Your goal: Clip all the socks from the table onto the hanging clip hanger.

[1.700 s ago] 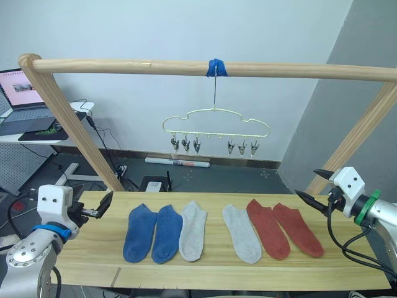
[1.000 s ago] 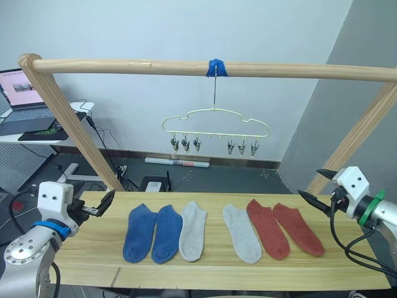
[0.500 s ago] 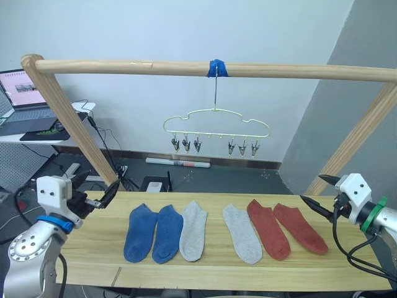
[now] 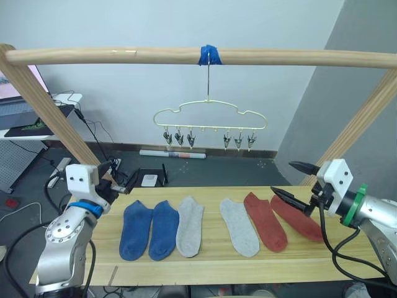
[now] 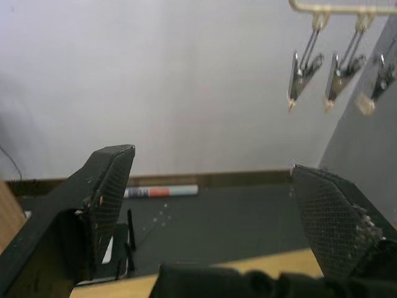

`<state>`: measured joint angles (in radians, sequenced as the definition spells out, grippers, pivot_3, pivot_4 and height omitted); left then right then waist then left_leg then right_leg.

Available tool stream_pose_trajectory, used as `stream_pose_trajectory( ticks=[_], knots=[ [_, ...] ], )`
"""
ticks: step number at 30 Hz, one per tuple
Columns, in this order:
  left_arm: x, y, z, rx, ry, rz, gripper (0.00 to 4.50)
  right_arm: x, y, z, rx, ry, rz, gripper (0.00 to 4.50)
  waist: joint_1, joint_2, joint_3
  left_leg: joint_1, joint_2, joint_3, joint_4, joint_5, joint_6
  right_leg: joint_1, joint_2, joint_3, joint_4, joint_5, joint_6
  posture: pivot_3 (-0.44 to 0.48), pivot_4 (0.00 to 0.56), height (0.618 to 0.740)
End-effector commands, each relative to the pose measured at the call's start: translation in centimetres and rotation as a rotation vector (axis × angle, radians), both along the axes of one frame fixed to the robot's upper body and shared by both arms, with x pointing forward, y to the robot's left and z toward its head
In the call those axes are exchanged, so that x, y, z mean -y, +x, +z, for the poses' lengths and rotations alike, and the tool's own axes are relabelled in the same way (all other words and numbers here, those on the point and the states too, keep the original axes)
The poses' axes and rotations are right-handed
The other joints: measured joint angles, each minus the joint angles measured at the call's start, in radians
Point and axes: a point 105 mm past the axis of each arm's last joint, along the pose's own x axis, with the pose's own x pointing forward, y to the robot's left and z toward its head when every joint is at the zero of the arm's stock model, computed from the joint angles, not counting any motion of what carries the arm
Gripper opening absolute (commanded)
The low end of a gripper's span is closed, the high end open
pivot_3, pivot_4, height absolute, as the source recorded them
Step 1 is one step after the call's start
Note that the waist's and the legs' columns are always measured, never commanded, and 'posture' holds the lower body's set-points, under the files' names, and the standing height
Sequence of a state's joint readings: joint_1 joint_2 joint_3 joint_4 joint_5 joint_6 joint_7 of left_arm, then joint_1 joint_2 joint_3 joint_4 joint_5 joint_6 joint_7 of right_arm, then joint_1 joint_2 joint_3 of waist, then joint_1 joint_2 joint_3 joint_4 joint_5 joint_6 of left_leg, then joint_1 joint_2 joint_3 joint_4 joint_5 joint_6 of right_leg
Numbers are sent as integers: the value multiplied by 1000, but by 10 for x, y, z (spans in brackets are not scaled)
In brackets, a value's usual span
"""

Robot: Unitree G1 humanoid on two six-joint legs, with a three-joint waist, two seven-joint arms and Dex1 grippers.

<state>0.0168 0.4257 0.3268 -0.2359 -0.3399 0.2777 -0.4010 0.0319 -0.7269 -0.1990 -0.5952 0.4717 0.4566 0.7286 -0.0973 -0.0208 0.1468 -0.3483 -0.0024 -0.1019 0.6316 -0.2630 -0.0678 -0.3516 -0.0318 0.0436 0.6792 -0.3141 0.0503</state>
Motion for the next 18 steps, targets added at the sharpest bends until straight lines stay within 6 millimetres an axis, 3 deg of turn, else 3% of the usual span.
stream_pose_trajectory(
  ticks=[1, 6, 9, 14, 18],
  knots=[
    [12, 7, 24, 116, 7, 4, 4500, -23, -5, 22, 45, 34, 62, 4482, -3, -1, 16, -1, 0, 0, 0, 0, 0, 0, 0, 0, 0, 1, -2, -262, 207, 740],
    [29, 12, 30, 155, -12, -52, 4500, -41, -10, 35, 69, 50, 117, 4482, -14, -4, 55, -13, 0, -1, 0, 0, 0, -10, 0, -1, -1, 2, -4, -282, 252, 740],
    [37, 12, 30, 168, -32, -87, 3901, -44, -12, 38, 70, 48, 130, 4500, -16, -3, 72, -21, 0, 0, 3, 0, 0, -18, -1, -1, 1, 3, -4, -293, 268, 740],
    [48, 16, 37, 188, -47, -119, 2437, -44, -16, 37, 58, 46, 129, 4500, -19, -1, 97, -30, 1, -3, 10, -3, 6, -23, -1, -2, 1, 3, -4, -308, 285, 740],
    [51, 22, 47, 229, -60, -104, 2437, -48, -19, 38, 53, 41, 146, 4500, -20, -3, 108, -33, -1, -3, 14, -4, 7, -25, -2, -3, 1, 4, -2, -314, 291, 740]
  ],
)
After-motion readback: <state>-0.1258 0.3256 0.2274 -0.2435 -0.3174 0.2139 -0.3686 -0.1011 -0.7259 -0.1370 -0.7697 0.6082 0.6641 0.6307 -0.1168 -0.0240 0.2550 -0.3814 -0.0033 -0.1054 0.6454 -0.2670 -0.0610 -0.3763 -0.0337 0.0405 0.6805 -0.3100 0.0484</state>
